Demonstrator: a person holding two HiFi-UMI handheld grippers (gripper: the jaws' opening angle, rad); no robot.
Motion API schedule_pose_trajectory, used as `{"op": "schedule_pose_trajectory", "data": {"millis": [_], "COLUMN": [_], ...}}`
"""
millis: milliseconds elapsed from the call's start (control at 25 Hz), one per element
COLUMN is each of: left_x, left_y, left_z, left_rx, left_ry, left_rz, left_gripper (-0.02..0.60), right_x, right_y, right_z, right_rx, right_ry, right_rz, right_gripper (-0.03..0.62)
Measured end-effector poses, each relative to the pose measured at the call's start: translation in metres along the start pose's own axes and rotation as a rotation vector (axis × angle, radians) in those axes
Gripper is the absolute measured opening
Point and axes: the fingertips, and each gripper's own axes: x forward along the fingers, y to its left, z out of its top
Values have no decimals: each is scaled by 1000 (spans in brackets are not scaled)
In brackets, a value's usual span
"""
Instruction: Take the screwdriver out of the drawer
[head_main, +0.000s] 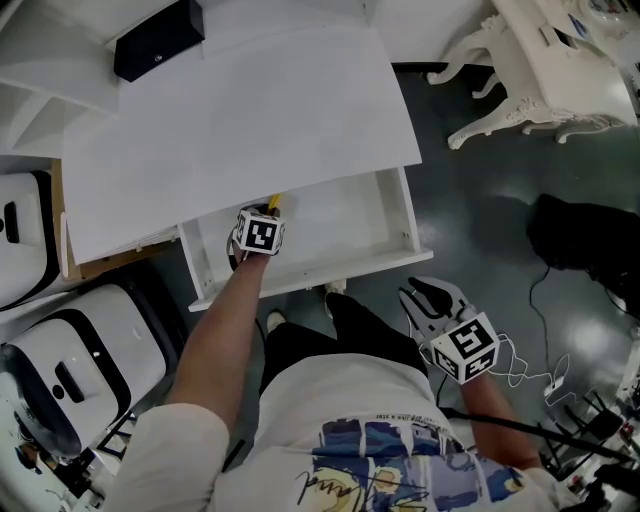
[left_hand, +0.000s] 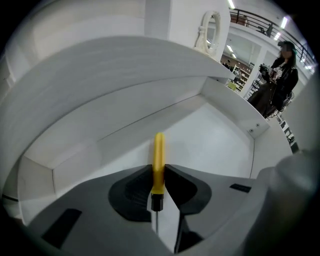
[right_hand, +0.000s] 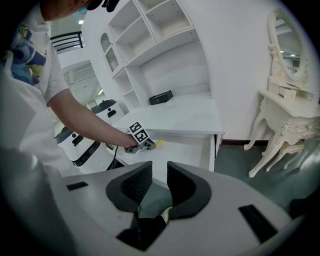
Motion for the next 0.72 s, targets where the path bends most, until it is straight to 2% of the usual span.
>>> {"op": "schedule_pose_trajectory", "data": {"millis": [440, 720], "left_x": [-23, -62], "left_y": [-11, -22], "left_z": [1, -2], "left_rx": [17, 93], "left_ry": [-39, -56], "left_rz": [-39, -90], "left_gripper": [83, 83], "right_x": [5, 13], "right_y": [8, 29], "right_z": [11, 21], "right_rx": [-24, -60], "right_ry": [-29, -48], "right_rz": [32, 68], "right_gripper": [107, 106]}}
